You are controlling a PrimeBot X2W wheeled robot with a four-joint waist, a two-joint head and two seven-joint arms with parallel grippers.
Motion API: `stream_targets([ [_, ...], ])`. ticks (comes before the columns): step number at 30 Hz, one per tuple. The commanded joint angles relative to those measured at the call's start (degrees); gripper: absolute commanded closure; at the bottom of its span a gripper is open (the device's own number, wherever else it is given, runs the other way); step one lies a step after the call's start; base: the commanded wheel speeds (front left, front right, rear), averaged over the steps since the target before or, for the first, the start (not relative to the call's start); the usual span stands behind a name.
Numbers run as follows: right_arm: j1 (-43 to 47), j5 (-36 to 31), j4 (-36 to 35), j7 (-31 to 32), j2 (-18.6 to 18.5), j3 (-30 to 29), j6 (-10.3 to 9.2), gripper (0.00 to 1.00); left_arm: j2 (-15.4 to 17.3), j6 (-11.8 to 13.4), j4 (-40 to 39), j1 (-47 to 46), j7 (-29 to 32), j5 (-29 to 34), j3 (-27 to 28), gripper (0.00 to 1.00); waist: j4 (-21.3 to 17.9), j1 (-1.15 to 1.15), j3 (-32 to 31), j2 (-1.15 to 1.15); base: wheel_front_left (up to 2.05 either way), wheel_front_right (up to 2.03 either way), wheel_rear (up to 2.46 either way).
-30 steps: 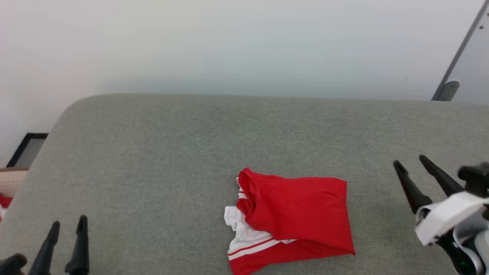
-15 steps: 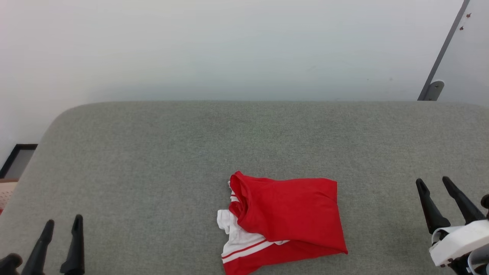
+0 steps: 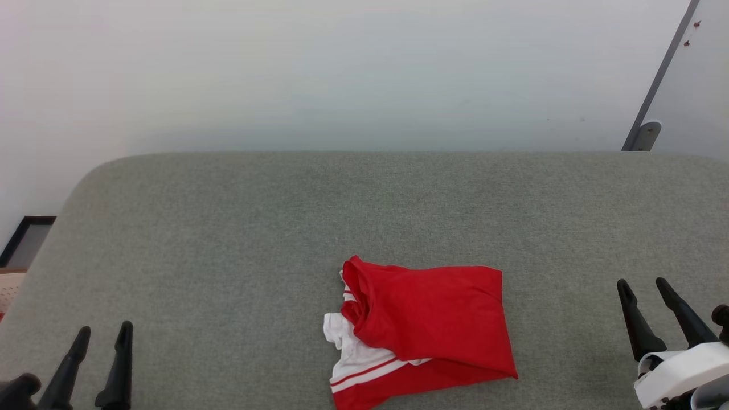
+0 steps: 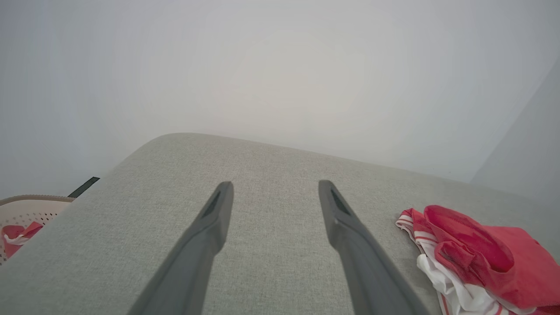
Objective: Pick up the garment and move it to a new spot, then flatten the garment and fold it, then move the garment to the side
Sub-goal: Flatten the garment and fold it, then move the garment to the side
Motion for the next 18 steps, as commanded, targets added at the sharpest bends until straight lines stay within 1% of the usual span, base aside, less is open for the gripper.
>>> stream_targets([
  [1, 0.5, -0.6, 0.1, 0.0, 0.3, -0.1, -0.07, 0.0, 0.3, -0.2, 0.0, -0.6, 0.0, -0.5, -0.2, 0.0, 0.1, 0.0, 0.0, 0.0, 0.0, 0.0, 0.0],
  [5, 0.5, -0.6, 0.3, 0.6, 0.6, 0.6, -0.08, 0.0, 0.7, -0.2, 0.6, -0.8, 0.0, -0.4, -0.6, 0.0, 0.3, 0.0, -0.1, 0.0, 0.0, 0.0, 0.0],
  [10, -0.7, 0.4, 0.1, 3.2, 1.0, 3.4, -0.08, 0.0, 0.1, 0.2, 2.3, -0.9, 0.0, 0.2, 1.5, 0.0, 1.7, 0.0, 0.0, 0.0, 0.0, 0.0, 0.0],
  [12, -1.2, 0.7, -0.1, 4.7, 0.8, 4.9, -0.08, 0.0, -0.3, 0.6, 2.6, -0.5, 0.0, 0.8, 2.0, 0.0, 2.7, 0.0, 0.1, 0.0, 0.0, 0.0, 0.0],
  [18, -2.9, 2.8, 0.3, 8.9, 0.9, 8.2, -0.07, 0.0, -1.6, 0.6, 1.9, 0.4, 0.0, 1.5, 2.4, 0.0, 6.7, 0.0, 0.7, 0.0, 0.0, 0.0, 0.0],
])
